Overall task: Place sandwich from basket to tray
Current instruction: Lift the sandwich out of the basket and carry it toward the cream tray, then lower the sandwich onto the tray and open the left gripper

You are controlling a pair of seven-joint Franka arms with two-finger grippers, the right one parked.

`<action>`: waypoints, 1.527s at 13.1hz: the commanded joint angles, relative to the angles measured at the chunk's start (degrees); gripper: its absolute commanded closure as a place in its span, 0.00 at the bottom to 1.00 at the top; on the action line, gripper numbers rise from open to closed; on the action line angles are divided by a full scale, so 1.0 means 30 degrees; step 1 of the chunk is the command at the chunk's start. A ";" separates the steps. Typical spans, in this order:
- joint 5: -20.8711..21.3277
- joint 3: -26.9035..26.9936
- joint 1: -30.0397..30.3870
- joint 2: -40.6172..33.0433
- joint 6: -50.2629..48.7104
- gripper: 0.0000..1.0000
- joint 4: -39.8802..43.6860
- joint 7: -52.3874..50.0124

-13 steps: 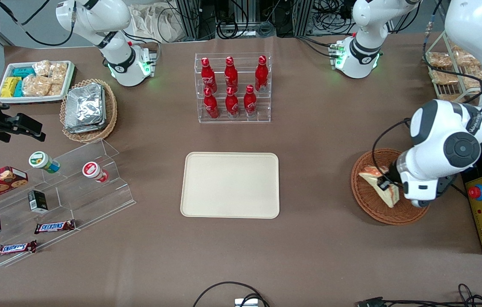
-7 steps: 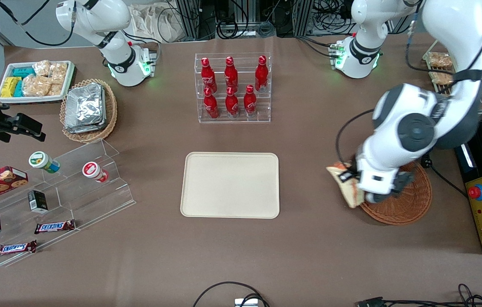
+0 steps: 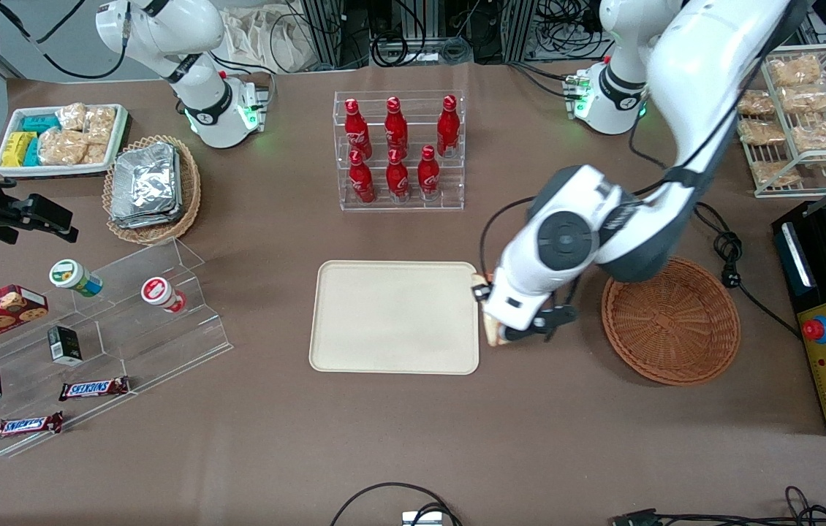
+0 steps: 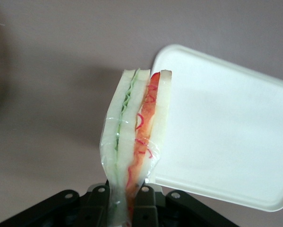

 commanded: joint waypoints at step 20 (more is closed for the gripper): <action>0.1852 0.0726 -0.1917 0.4520 0.3252 1.00 0.1544 0.2359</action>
